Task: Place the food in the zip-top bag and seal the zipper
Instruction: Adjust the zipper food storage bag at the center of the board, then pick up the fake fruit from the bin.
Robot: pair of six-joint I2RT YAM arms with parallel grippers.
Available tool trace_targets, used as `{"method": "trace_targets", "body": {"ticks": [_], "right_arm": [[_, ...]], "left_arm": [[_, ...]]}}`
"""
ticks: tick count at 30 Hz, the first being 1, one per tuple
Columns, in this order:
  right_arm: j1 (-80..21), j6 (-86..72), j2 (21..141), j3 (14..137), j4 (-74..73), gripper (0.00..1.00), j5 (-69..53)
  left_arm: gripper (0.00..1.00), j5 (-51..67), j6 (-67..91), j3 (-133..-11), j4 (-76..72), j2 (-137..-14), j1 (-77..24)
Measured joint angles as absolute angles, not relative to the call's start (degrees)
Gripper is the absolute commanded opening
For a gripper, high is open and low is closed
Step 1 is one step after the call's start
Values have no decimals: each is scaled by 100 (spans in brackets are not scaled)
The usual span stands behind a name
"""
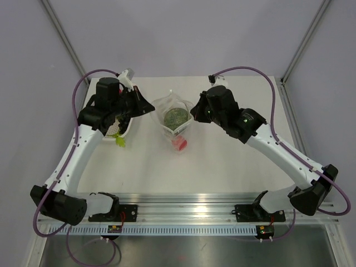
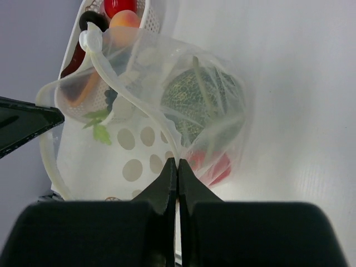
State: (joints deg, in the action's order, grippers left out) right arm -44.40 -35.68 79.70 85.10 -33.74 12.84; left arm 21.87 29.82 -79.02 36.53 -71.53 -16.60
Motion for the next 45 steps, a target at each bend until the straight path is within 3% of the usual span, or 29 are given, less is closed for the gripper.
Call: {"method": "trace_targets", "body": {"ticks": [3, 5, 8, 9, 10, 18, 19, 20, 24, 26, 31, 39, 45], "right_arm": [[-4440, -3522, 7931, 8499, -3382, 0, 1459], [-4440, -3485, 7940, 8412, -3398, 0, 1579], [-4440, -3420, 7968, 8331, -3489, 0, 1647], [-4440, -3395, 7994, 8331, -3522, 0, 1649], [-4440, -3365, 8025, 8331, -3546, 0, 1656], [-4440, -3190, 8252, 8331, -3632, 0, 1616], [-4440, -3188, 8254, 8331, -3629, 0, 1592], [-4440, -3188, 8254, 8331, -3623, 0, 1575], [-4440, -3188, 8254, 8331, -3531, 0, 1494], [-4440, -3188, 8254, 8331, -3476, 0, 1411], [-4440, -3188, 8261, 8331, -3413, 0, 1273], [-4440, -3188, 8348, 8331, -3350, 0, 1227], [-4440, -3186, 8368, 8329, -3249, 0, 1166]], "left_arm": [[0, 2298, 2974, -7769, 3481, -7321, -1691], [6, 2344, 2919, -7612, 3446, -7548, -1708], [41, 2311, 2797, -7422, 3481, -7931, -1717], [49, 2274, 2731, -7341, 3518, -7992, -1719], [64, 2231, 2685, -7282, 3612, -8007, -1719], [66, 1767, 2305, -7883, 4160, -7854, -1413], [64, 1730, 2283, -7942, 4182, -7837, -1275], [54, 1697, 2268, -7985, 4209, -7828, -1098], [50, 1361, 2228, -8005, 4418, -7959, -405], [53, 1203, 2228, -8001, 4462, -8206, -73], [78, 1109, 2206, -8001, 4460, -9083, 355], [77, 812, 2097, -8340, 4626, -10304, 381], [74, 722, 2075, -8499, 4652, -10549, 405]]}}
